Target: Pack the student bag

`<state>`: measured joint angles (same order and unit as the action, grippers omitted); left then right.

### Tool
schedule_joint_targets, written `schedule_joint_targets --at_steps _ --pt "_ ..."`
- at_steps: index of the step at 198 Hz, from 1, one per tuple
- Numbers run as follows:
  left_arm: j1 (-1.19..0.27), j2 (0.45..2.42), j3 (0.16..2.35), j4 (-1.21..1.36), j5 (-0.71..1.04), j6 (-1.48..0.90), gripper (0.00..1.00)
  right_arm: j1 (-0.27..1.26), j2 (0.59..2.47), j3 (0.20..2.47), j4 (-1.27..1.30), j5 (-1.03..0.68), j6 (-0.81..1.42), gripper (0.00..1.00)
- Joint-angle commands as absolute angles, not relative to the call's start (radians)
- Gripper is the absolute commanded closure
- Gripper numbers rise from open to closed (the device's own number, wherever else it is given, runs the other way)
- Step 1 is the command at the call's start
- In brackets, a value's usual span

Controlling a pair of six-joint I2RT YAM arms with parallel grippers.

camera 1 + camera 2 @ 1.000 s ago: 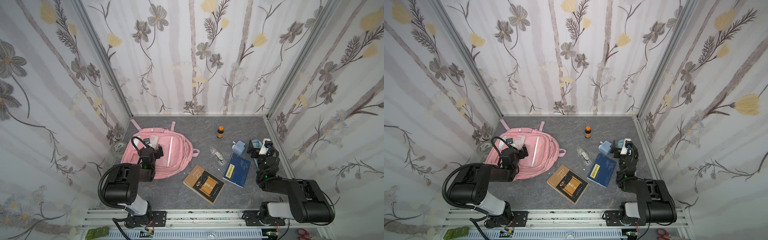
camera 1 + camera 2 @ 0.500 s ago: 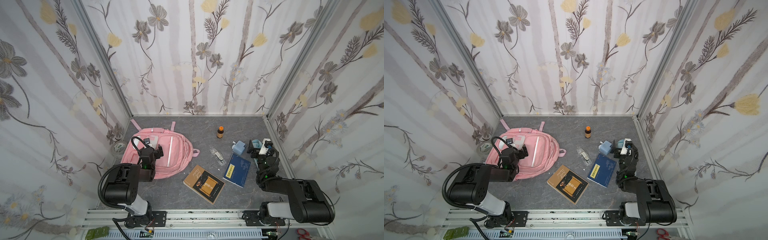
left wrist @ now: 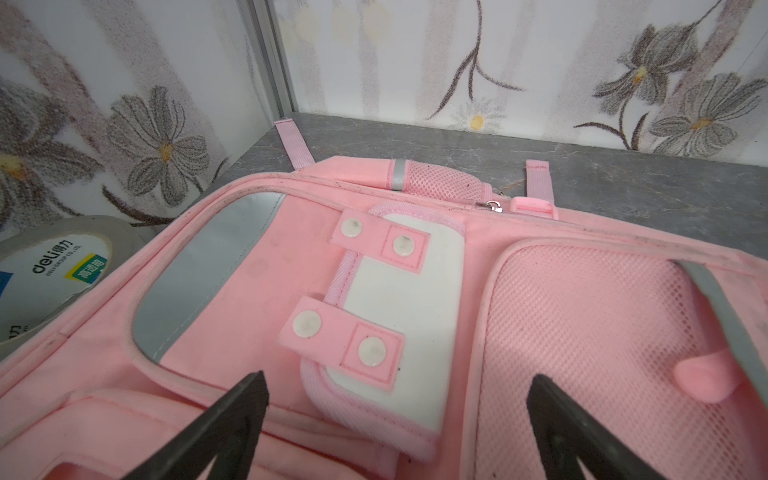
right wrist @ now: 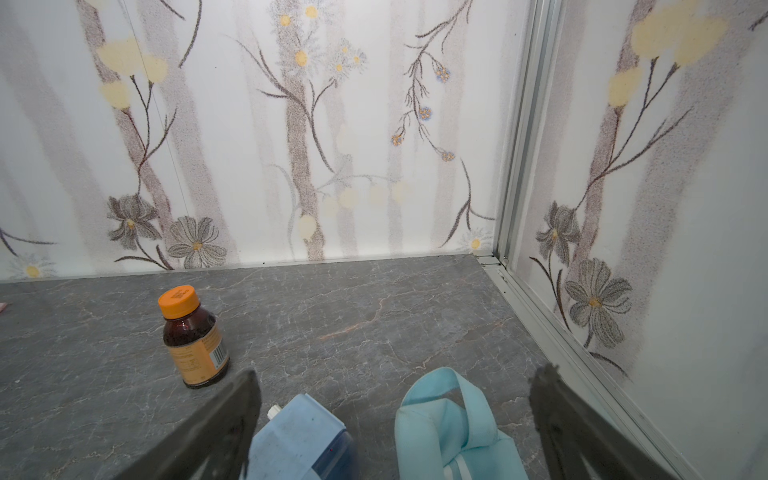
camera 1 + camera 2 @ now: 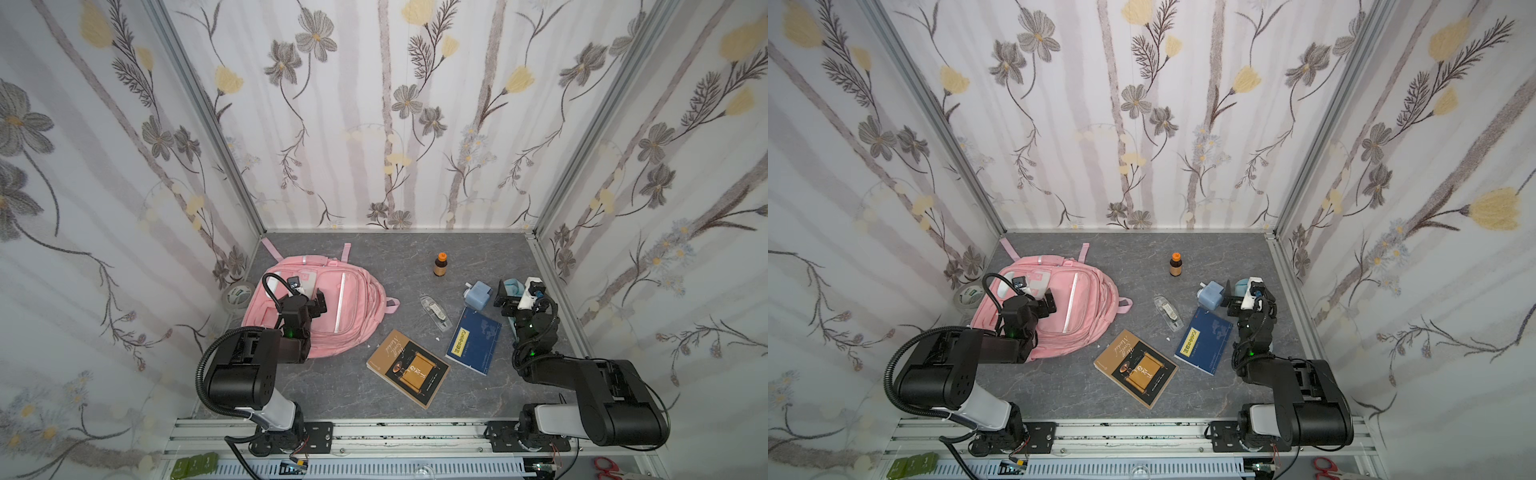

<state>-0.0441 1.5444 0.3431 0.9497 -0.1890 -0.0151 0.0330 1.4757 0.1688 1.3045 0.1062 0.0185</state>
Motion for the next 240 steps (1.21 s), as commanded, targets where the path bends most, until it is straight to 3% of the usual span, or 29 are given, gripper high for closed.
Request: schedule_joint_targets --at_steps 1,73,120,187,240 --pt "-0.046 1.479 0.328 0.961 -0.182 -0.008 0.00 0.034 1.432 0.145 1.354 0.137 0.026 0.00" --pt "-0.046 1.078 0.352 0.610 -0.208 0.000 0.00 0.034 1.185 0.134 1.149 0.131 0.013 0.00" --pt "-0.047 0.917 0.616 0.051 -0.240 -0.116 0.00 0.034 0.959 0.317 0.594 0.166 0.023 0.00" --pt "-0.093 1.012 1.066 -0.443 -0.026 -0.212 0.02 0.037 0.829 0.570 0.111 -0.023 0.251 0.00" --pt "-0.225 1.239 1.444 -0.830 -0.087 -0.165 0.00 0.097 0.902 0.830 -0.176 -0.110 0.317 0.00"
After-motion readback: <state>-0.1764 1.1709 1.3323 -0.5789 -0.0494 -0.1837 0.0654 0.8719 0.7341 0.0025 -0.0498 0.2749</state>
